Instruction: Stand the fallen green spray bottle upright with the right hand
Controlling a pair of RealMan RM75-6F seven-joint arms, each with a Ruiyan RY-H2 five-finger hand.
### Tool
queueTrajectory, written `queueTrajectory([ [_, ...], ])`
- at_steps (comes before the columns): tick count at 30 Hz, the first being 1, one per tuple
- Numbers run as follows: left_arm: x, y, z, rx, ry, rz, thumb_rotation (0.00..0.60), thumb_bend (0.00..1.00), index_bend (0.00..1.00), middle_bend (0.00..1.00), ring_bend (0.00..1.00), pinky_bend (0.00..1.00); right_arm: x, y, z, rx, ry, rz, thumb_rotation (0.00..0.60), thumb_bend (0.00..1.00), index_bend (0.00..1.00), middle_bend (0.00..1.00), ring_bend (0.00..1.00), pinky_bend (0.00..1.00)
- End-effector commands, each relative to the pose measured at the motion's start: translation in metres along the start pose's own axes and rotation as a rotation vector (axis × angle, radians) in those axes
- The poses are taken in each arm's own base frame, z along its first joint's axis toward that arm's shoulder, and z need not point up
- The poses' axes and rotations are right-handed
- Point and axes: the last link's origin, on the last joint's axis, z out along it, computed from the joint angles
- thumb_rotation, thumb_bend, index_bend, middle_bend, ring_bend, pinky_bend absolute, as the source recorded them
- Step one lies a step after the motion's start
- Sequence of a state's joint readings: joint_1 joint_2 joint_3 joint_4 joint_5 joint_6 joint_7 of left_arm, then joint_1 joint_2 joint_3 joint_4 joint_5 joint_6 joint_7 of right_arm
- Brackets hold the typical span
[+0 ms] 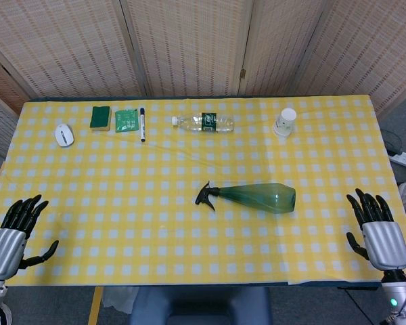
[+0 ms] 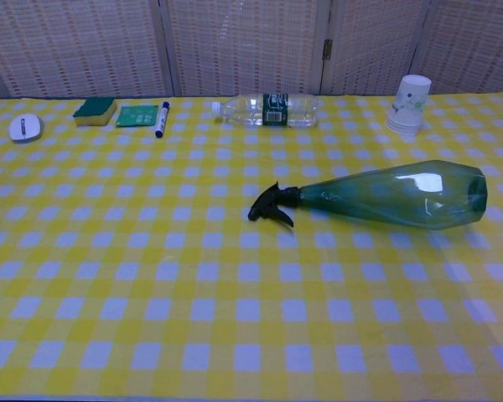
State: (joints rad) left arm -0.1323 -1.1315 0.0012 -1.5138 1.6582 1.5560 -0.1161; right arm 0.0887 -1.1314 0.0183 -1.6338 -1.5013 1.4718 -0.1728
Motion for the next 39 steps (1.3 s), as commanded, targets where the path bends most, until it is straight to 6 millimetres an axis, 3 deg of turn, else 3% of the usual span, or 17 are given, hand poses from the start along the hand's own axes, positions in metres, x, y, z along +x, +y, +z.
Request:
queueTrajectory([
  [1, -0.001, -0.001, 0.001, 0.006, -0.004, 0.008, 0.305, 0.38, 0.0, 0.05, 0.0, 0.0, -0.001, 0.0, 0.0, 0.021, -0.017, 0.014, 0.6, 0.4, 0.0, 0.0, 0.01, 0.0],
  [7, -0.002, 0.003, 0.003, -0.002, -0.007, -0.011, 0.306, 0.38, 0.0, 0.05, 0.0, 0.0, -0.004, -0.005, 0.009, 0.051, -0.027, 0.057, 0.6, 0.4, 0.0, 0.0, 0.03, 0.0],
  [10, -0.002, 0.004, 0.004, -0.01, -0.003, -0.014, 0.305, 0.38, 0.0, 0.05, 0.0, 0.0, 0.002, -0.019, 0.034, 0.106, -0.106, 0.096, 0.6, 0.4, 0.0, 0.0, 0.04, 0.0],
  [15, -0.001, 0.006, 0.001, -0.015, -0.023, -0.041, 0.304, 0.38, 0.0, 0.05, 0.0, 0.0, 0.022, -0.063, 0.093, 0.161, -0.211, 0.083, 0.6, 0.4, 0.0, 0.0, 0.06, 0.0],
  [21, 0.003, 0.005, -0.003, -0.026, -0.02, -0.068, 0.306, 0.38, 0.0, 0.05, 0.0, 0.0, 0.029, -0.136, 0.14, 0.221, -0.343, 0.081, 0.6, 0.4, 0.0, 0.02, 0.07, 0.0],
  [29, 0.012, -0.003, -0.008, -0.032, -0.003, -0.116, 0.305, 0.38, 0.0, 0.05, 0.0, 0.0, 0.02, -0.208, 0.163, 0.209, -0.421, -0.007, 0.6, 0.4, 0.0, 0.03, 0.07, 0.0],
  [39, 0.019, -0.005, -0.014, -0.044, 0.024, -0.134, 0.305, 0.38, 0.0, 0.05, 0.0, 0.0, -0.01, -0.258, 0.171, 0.195, -0.512, -0.094, 0.6, 0.4, 0.0, 0.05, 0.09, 0.0],
])
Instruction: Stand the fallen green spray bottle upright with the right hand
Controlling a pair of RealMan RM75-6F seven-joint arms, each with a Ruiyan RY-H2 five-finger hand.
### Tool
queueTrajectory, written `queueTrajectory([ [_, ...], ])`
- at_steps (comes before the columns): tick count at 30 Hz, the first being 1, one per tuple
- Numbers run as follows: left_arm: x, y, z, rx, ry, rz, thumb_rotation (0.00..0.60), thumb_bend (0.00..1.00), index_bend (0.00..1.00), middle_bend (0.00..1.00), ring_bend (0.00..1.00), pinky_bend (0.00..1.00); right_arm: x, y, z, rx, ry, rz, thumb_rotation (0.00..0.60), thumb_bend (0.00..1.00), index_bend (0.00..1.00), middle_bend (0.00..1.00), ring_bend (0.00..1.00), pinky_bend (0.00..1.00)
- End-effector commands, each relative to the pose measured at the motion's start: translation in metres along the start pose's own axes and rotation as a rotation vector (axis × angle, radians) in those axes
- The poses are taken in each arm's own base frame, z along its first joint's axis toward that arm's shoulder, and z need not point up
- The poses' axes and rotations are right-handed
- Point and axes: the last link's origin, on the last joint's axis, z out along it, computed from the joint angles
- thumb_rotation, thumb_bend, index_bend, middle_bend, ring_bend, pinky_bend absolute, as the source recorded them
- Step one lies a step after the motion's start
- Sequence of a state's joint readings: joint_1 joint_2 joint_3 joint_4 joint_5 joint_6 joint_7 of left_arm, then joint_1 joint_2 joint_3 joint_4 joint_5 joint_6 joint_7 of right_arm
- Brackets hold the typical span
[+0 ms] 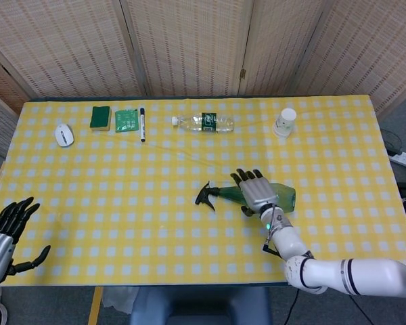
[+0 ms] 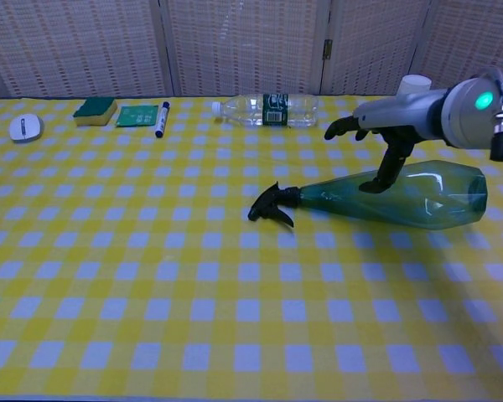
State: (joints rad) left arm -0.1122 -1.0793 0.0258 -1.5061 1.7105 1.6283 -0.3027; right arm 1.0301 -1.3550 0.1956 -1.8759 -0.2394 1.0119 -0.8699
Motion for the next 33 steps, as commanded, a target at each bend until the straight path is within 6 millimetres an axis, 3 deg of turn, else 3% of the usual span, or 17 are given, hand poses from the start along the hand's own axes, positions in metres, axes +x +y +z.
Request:
queueTrajectory([
  [1, 0.001, 0.0, -0.001, -0.002, 0.002, -0.004, 0.307, 0.38, 0.0, 0.05, 0.0, 0.0, -0.008, -0.014, 0.011, -0.029, -0.02, -0.058, 0.6, 0.4, 0.0, 0.05, 0.09, 0.0],
  [7, 0.005, 0.0, -0.005, -0.012, 0.014, -0.012, 0.305, 0.38, 0.0, 0.05, 0.0, 0.0, -0.014, -0.023, 0.025, -0.081, -0.009, -0.11, 0.6, 0.4, 0.0, 0.05, 0.09, 0.0],
  [18, 0.008, 0.0, -0.008, -0.032, 0.022, -0.031, 0.305, 0.42, 0.0, 0.05, 0.0, 0.0, -0.026, -0.016, 0.041, -0.156, -0.035, -0.173, 0.6, 0.4, 0.0, 0.08, 0.1, 0.0],
  [27, 0.01, -0.002, -0.008, -0.028, 0.031, -0.039, 0.304, 0.42, 0.0, 0.05, 0.0, 0.0, -0.032, -0.022, 0.057, -0.154, -0.034, -0.189, 0.6, 0.4, 0.01, 0.11, 0.12, 0.0],
  [29, 0.011, -0.002, -0.008, -0.028, 0.033, -0.04, 0.306, 0.42, 0.0, 0.05, 0.0, 0.0, -0.032, -0.024, 0.059, -0.149, -0.015, -0.191, 0.6, 0.4, 0.09, 0.17, 0.16, 0.0],
  [31, 0.011, -0.002, -0.009, -0.028, 0.033, -0.042, 0.308, 0.42, 0.0, 0.05, 0.0, 0.0, -0.032, -0.025, 0.06, -0.147, 0.017, -0.189, 0.6, 0.4, 0.25, 0.28, 0.23, 0.01],
  [33, 0.012, -0.002, -0.009, -0.028, 0.035, -0.042, 0.308, 0.42, 0.0, 0.05, 0.0, 0.0, -0.031, -0.025, 0.06, -0.148, 0.054, -0.195, 0.6, 0.4, 0.34, 0.36, 0.29, 0.06],
])
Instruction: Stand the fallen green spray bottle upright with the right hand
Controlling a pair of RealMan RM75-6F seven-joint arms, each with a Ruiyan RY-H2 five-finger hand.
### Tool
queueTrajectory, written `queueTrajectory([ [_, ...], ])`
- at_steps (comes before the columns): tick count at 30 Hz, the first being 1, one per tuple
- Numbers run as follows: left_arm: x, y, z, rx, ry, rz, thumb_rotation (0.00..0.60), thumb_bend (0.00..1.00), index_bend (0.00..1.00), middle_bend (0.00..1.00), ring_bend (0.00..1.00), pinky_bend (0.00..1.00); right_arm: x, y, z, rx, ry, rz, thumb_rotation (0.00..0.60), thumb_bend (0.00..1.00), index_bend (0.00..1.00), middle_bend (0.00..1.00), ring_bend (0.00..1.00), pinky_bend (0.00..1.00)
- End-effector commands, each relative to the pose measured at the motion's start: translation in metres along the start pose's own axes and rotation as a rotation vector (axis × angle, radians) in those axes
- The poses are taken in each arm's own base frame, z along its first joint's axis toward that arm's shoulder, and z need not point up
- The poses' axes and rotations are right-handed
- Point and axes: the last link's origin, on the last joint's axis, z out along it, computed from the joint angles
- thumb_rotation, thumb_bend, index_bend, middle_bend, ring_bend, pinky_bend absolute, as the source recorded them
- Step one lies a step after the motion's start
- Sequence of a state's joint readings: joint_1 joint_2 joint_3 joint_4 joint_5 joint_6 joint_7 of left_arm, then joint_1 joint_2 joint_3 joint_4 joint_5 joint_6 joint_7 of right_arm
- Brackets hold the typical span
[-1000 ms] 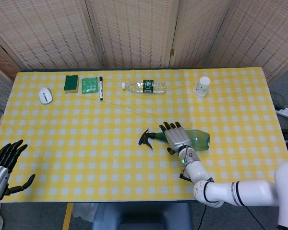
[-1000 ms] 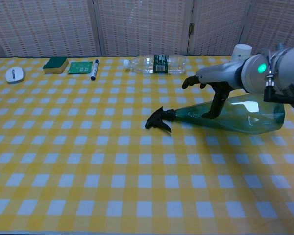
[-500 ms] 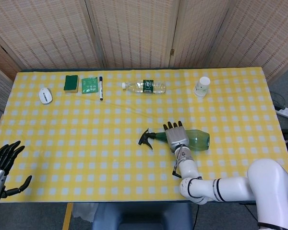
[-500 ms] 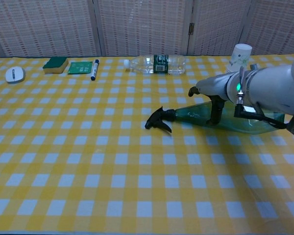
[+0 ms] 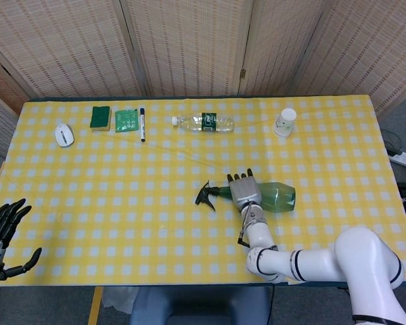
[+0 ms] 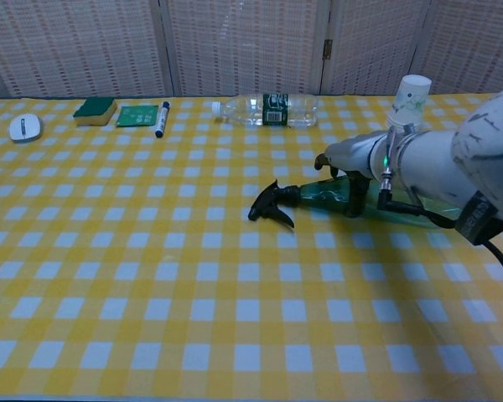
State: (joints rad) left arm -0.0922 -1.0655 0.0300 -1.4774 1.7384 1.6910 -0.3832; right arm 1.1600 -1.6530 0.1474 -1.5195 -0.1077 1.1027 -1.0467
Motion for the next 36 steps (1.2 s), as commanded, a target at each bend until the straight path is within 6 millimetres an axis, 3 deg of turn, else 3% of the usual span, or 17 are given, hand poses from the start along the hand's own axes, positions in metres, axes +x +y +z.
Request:
queueTrajectory([
  [1, 0.0, 0.0, -0.001, 0.0, 0.002, 0.001, 0.308, 0.42, 0.0, 0.05, 0.0, 0.0, 0.001, -0.002, 0.001, -0.007, 0.064, 0.015, 0.6, 0.4, 0.37, 0.38, 0.31, 0.09],
  [7, 0.0, 0.001, -0.002, 0.001, 0.004, 0.009, 0.306, 0.42, 0.0, 0.05, 0.0, 0.0, 0.011, 0.001, -0.006, 0.03, 0.221, 0.143, 0.6, 0.4, 0.55, 0.52, 0.44, 0.26],
  [14, -0.001, 0.001, -0.002, 0.005, 0.001, 0.017, 0.305, 0.42, 0.0, 0.05, 0.0, 0.0, 0.026, 0.022, -0.018, 0.084, 0.407, 0.382, 0.6, 0.4, 0.63, 0.59, 0.51, 0.36],
  [23, -0.006, 0.001, 0.001, 0.016, -0.02, 0.035, 0.306, 0.42, 0.0, 0.05, 0.0, 0.0, 0.026, 0.066, -0.038, 0.235, 0.726, 0.976, 0.6, 0.4, 0.64, 0.61, 0.59, 0.42],
  [31, -0.01, 0.002, 0.003, 0.028, -0.035, 0.055, 0.306, 0.41, 0.0, 0.05, 0.0, 0.0, -0.016, 0.104, -0.03, 0.293, 0.823, 1.432, 0.6, 0.4, 0.64, 0.61, 0.61, 0.43],
  [36, -0.009, 0.003, 0.002, 0.036, -0.03, 0.058, 0.305, 0.4, 0.0, 0.05, 0.0, 0.0, -0.054, 0.116, -0.02, 0.297, 0.805, 1.557, 0.6, 0.4, 0.64, 0.61, 0.61, 0.43],
])
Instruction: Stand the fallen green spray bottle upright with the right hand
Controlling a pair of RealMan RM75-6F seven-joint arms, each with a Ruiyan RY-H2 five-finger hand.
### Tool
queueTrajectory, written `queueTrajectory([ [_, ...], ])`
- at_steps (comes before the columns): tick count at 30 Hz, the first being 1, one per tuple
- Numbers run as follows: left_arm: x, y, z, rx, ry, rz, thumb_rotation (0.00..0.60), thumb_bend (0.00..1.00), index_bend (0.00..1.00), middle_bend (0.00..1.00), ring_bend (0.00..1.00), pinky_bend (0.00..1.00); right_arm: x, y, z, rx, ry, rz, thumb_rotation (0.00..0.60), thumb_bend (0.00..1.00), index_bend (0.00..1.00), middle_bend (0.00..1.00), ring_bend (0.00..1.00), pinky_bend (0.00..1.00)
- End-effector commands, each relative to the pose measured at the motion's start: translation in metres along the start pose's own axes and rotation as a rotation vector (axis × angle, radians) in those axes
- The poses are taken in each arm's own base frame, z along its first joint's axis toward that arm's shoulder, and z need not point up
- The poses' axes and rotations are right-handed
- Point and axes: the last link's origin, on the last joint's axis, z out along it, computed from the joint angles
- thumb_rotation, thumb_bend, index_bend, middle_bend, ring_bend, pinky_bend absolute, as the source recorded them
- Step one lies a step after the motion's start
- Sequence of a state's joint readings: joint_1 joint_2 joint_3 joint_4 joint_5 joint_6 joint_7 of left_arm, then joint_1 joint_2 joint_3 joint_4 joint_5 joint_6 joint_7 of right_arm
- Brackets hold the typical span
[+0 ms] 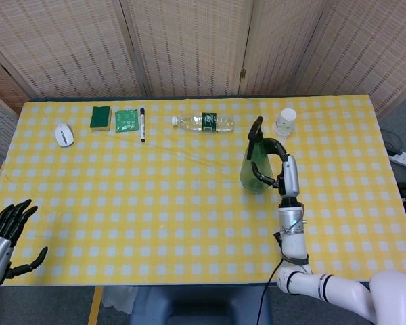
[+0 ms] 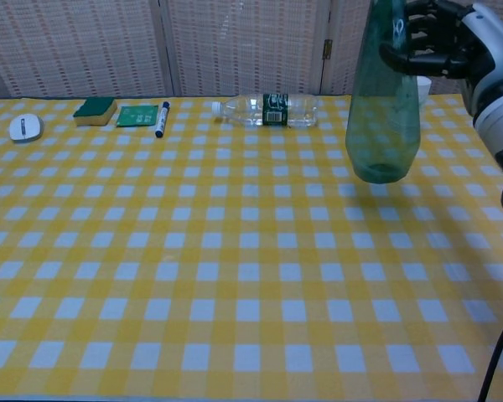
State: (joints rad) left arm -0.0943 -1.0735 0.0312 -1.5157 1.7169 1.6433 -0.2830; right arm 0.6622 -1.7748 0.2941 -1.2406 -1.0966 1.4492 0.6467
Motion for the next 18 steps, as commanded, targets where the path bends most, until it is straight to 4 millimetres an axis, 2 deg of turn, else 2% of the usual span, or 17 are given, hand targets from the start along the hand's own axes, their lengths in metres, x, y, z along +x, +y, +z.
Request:
queueTrajectory([
  [1, 0.0, 0.0, 0.0, -0.001, 0.001, 0.002, 0.304, 0.4, 0.0, 0.05, 0.0, 0.0, 0.023, 0.046, -0.02, -0.012, 0.073, 0.128, 0.6, 0.4, 0.64, 0.61, 0.61, 0.43],
  [6, -0.001, -0.001, 0.001, 0.0, -0.008, 0.005, 0.304, 0.4, 0.0, 0.05, 0.0, 0.0, 0.029, 0.066, -0.024, -0.029, 0.067, 0.179, 0.6, 0.4, 0.64, 0.61, 0.61, 0.43],
  [18, 0.001, -0.001, 0.001, 0.0, 0.0, 0.001, 0.305, 0.4, 0.0, 0.05, 0.0, 0.0, 0.032, 0.076, -0.03, 0.001, 0.029, 0.141, 0.6, 0.4, 0.63, 0.57, 0.59, 0.42],
])
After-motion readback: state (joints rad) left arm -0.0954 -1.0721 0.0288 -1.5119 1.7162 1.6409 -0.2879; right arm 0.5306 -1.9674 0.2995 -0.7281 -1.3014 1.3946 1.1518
